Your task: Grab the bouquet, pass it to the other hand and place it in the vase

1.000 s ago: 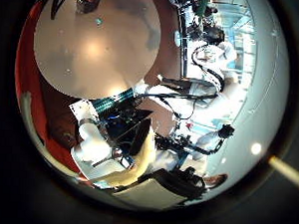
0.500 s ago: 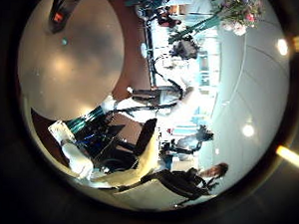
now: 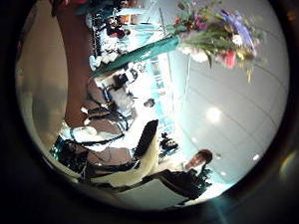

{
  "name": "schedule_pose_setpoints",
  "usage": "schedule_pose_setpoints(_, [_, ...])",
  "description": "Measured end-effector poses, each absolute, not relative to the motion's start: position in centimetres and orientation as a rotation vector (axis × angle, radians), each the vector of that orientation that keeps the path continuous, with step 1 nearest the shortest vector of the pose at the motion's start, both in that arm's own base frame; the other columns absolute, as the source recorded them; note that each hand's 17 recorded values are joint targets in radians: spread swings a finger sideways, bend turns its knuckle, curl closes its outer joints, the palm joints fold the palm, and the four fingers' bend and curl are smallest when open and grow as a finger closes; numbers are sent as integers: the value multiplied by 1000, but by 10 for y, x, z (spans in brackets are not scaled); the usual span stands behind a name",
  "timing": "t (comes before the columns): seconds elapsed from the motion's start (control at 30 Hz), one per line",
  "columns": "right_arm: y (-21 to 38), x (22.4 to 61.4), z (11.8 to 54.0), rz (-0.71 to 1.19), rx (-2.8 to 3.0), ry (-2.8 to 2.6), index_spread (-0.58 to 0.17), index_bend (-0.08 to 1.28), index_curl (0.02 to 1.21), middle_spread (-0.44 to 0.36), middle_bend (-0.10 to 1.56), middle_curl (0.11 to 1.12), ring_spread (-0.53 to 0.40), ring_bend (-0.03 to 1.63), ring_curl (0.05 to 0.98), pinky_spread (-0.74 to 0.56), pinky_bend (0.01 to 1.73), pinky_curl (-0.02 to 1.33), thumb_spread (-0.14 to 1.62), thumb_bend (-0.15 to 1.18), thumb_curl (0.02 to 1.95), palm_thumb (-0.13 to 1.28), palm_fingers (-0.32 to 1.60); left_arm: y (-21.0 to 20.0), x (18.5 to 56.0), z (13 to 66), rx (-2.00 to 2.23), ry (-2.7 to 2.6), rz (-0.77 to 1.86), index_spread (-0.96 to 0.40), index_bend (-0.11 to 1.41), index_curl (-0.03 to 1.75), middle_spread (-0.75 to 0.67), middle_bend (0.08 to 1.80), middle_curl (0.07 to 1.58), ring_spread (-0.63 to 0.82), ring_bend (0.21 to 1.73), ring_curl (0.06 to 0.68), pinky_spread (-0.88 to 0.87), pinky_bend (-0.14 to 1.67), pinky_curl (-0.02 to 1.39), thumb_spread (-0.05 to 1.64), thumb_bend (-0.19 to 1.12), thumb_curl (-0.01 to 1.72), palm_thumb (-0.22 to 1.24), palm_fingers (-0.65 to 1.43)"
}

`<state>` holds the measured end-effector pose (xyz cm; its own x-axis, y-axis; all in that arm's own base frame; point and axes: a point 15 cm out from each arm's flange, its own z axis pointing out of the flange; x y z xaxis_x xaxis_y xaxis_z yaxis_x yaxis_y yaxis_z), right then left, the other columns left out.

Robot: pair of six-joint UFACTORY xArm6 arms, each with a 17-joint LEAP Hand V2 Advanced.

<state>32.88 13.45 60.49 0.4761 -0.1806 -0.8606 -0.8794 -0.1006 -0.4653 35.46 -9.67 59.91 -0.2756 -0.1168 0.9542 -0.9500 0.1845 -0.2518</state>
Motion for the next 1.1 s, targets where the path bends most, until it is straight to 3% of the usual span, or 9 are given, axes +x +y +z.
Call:
schedule_pose_setpoints(0.47, [187,319,569,892,-1660,877,-217,1209,884,-129,1398,792,-191,1447,760,-184,1188,1016,912,-4,1135,1132,1133,-132,336,611,869,-1559,1170,185,185,346,416,211,341,552,440,218,519,189,287,941,-28,330,241,168])
schedule_pose_setpoints(0.87, [204,319,542,908,-1747,902,-215,1216,876,-128,1403,784,-189,1447,760,-187,1176,1039,916,-4,1172,1126,1134,-164,326,613,777,-1560,1113,126,178,377,235,339,399,493,441,207,465,174,271,939,-28,340,305,335])
schedule_pose_setpoints(0.97, [200,323,533,888,-1770,940,-214,1218,873,-128,1403,782,-189,1446,760,-188,1176,1044,917,-4,1181,1124,1135,-167,325,615,768,-1560,1113,69,190,395,121,489,457,370,473,211,358,177,262,937,-28,341,317,481])
schedule_pose_setpoints(1.03, [198,325,527,884,-1780,958,-214,1219,872,-128,1404,781,-189,1446,760,-189,1175,1047,918,-4,1186,1123,1135,-171,324,618,757,-1554,1118,-1,179,402,8,606,491,166,578,223,169,306,287,945,-15,345,350,836])
schedule_pose_setpoints(1.1, [198,328,527,875,-1775,970,-214,1219,872,-129,1405,782,-189,1448,760,-190,1174,1051,919,-4,1190,1123,1130,-170,325,619,758,-1546,1123,-78,165,410,-109,689,531,-67,768,282,-7,489,341,970,32,367,476,1172])
